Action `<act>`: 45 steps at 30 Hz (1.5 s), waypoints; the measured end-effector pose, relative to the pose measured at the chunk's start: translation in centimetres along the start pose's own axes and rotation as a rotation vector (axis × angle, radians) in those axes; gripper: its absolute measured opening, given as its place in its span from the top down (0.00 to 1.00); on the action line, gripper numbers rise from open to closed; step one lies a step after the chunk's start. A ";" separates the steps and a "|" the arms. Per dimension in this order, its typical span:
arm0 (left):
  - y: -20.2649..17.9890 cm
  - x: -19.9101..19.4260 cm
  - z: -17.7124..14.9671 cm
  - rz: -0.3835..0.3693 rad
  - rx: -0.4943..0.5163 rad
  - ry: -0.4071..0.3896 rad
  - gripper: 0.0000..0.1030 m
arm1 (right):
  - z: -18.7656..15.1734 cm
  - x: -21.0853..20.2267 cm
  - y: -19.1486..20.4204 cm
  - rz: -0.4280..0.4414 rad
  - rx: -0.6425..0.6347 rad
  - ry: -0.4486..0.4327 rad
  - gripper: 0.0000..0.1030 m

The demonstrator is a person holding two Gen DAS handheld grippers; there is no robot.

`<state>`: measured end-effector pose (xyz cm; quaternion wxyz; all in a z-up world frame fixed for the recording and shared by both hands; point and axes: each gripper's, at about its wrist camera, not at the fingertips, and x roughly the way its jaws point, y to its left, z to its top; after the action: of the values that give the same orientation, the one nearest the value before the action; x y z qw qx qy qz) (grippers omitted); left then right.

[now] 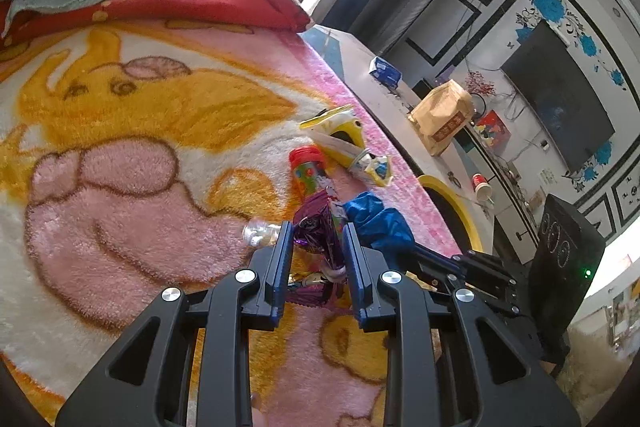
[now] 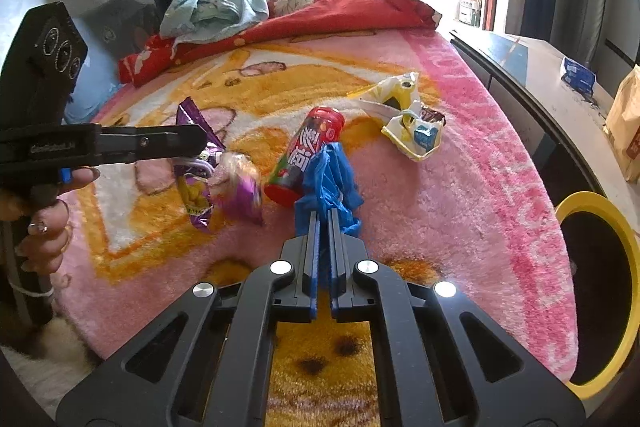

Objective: Collect trash
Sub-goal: 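Grasp the purple candy wrapper with the left gripper while the right grasps the blue plastic bag, then carry the purple wrapper and blue bag over the yellow-rimmed bin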

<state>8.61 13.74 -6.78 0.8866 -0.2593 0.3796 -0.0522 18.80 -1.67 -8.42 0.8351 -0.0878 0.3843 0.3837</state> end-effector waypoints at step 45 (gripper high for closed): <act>-11.8 3.3 0.5 -0.090 0.218 0.018 0.77 | 1.0 -8.5 -11.0 -0.126 0.254 -0.196 0.99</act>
<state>12.54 2.80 -2.75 0.9029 -0.1774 0.3674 -0.1351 23.63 -13.68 -3.32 0.8954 0.0323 0.3401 0.2857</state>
